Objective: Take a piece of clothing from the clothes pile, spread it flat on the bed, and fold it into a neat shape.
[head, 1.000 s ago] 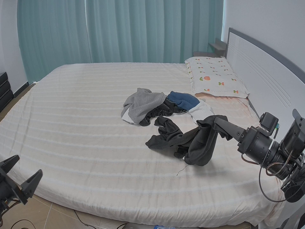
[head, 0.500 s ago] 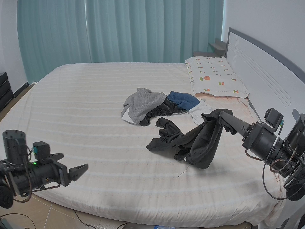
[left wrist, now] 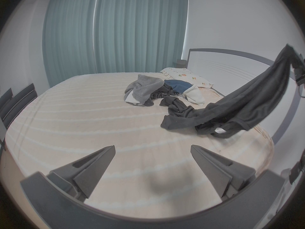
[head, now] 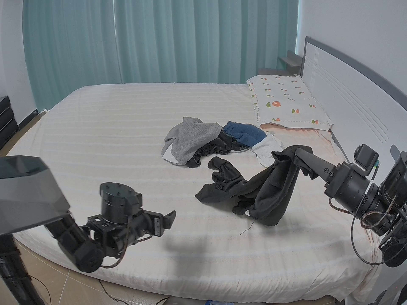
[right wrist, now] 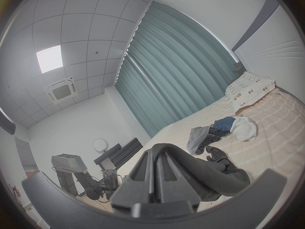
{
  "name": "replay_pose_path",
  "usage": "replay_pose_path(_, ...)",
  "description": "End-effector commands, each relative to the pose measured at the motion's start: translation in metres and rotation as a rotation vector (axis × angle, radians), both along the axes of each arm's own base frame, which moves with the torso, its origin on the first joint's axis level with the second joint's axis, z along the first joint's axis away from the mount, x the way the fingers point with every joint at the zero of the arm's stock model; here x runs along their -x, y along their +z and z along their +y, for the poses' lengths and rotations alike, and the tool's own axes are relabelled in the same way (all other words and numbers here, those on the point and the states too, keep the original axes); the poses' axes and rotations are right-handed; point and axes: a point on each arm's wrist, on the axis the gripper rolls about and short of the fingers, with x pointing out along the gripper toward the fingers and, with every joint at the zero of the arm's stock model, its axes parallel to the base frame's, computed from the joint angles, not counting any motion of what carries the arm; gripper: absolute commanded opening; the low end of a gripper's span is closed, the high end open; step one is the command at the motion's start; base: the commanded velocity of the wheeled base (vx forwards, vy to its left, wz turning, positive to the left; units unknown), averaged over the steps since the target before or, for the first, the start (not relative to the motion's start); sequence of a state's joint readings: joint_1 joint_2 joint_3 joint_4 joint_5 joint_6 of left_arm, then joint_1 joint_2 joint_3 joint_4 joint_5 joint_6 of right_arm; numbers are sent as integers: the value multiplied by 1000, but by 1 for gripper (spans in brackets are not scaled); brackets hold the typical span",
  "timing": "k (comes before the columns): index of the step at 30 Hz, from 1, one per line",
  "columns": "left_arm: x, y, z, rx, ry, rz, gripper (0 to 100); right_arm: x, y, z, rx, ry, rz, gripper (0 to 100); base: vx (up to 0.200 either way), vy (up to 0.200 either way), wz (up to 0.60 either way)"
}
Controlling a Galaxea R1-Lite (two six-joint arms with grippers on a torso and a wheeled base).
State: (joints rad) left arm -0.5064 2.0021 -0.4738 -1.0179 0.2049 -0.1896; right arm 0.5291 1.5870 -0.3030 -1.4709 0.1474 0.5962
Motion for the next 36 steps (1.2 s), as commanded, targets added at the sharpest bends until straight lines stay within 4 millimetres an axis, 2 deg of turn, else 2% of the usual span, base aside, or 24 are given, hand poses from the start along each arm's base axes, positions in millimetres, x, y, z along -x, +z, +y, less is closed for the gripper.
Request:
replay_pose_path(1, -37, -64, -48, -23, 9, -13, 100, 1, 0, -3, -1, -10, 2, 0, 0, 0, 0)
replay_pose_path(7, -66, -83, -67, 4, 10, -59, 100, 2, 1, -4, -1, -19, -4, 0, 0, 0, 0)
replay_pose_path(13, -83, -94, -76, 22, 3, -79, 100, -1, 2, -8, -7, -36, -5, 0, 0, 0, 0)
replay_pose_path(15, -97, -104, -83, 36, 5, -100, 100, -2, 3, -10, -5, -50, -14, 0, 0, 0, 0)
replay_pose_path(21, -112, -116, -96, 60, -15, -127, 100, 0, 6, -13, -12, -52, -22, 0, 0, 0, 0)
replay_pose_path(36, -133, -113, -119, 133, -79, -188, 100, 0, 8, -11, -21, -52, -33, 0, 0, 0, 0)
